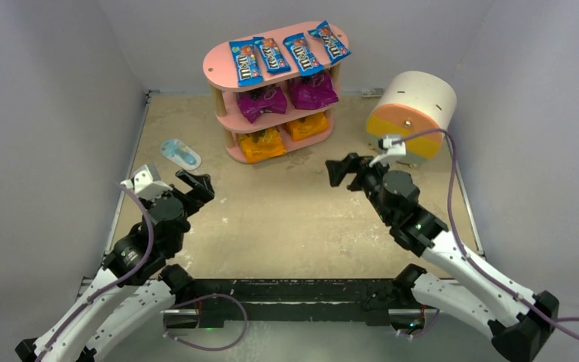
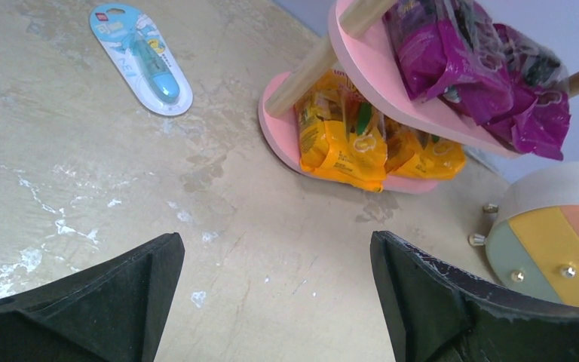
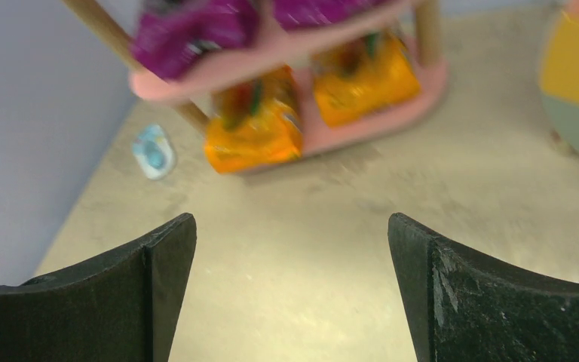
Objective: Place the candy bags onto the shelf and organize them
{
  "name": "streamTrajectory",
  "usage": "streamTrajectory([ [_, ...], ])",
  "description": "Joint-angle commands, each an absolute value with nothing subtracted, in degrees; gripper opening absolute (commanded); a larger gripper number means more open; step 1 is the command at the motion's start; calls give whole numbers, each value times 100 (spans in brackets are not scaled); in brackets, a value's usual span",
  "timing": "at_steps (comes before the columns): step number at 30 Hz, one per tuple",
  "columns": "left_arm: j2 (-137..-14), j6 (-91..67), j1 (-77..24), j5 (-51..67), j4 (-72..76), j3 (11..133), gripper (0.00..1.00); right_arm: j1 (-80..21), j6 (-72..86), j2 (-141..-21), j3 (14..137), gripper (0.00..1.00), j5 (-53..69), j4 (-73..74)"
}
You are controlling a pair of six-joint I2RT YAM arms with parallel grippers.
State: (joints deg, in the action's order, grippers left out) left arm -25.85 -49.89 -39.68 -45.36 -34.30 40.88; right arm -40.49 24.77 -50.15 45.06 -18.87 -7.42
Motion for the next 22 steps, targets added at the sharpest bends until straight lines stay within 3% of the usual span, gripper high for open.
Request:
streamTrajectory([
  [1, -2845, -4791, -3973, -4250, -3082, 3995, 100, -4052, 3093, -4021, 3504, 98, -3007, -619],
  [9, -3303, -4696, -3978, -3772, -2711, 3905, 100, -4052, 3451, -3379, 3172, 98, -4276, 125],
  [22, -3347, -4684, -3980, -3675, -2549, 3814, 100, -4054, 3528, -3273, 2908, 98, -4753, 24],
])
